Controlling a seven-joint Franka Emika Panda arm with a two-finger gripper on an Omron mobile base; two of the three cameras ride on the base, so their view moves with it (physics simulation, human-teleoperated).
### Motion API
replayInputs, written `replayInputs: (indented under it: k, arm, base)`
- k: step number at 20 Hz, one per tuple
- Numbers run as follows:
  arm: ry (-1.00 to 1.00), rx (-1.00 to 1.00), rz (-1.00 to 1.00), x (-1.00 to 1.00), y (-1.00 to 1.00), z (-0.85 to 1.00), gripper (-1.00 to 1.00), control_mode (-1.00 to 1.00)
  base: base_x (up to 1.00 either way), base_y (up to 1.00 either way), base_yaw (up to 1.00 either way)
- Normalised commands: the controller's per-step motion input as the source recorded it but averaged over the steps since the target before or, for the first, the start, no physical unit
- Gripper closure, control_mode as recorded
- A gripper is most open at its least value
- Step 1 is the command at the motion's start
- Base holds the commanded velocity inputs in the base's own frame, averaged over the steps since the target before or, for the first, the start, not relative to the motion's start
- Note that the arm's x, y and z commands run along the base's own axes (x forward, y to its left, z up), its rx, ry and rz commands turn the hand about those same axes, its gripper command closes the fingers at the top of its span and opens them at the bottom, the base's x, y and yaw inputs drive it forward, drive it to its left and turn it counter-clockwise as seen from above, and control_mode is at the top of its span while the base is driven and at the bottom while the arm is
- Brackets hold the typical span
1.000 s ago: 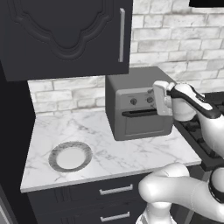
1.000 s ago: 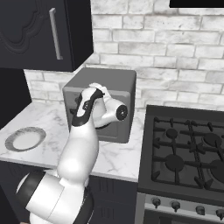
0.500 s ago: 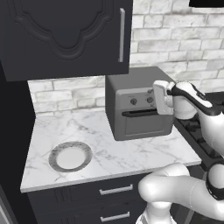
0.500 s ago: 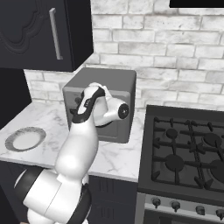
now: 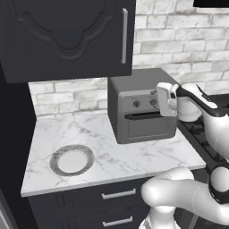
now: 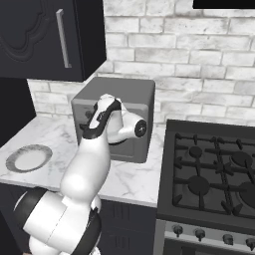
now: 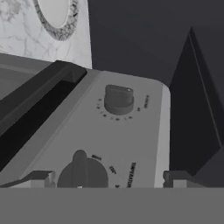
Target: Pull the toaster oven rack outwards. Pick up the baguette from the plate and place it on the toaster oven rack. Close the toaster oven door fully and set the temperature to the lowest setting.
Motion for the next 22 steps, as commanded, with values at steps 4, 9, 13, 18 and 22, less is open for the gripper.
replayInputs:
  k: [4,9,13,18,22]
  arm:
    - [-0.1,-0.02,0.02,0.23,0.0,-0.26,-1.0,-1.0]
    - [-0.09,-0.03,0.02,0.26,0.0,-0.27,-1.0,-1.0]
    - [-0.09,-0.03,0.03,0.28,0.0,-0.27,-1.0,-1.0]
    - [-0.09,-0.03,0.03,0.29,0.0,-0.23,-1.0,-1.0]
    - [-0.1,-0.03,0.03,0.26,0.0,-0.19,-1.0,-1.0]
  base:
    - [0.0,0.0,0.0]
    - [0.0,0.0,0.0]
    - [0.0,0.0,0.0]
    - [0.0,0.0,0.0]
    - [0.0,0.0,0.0]
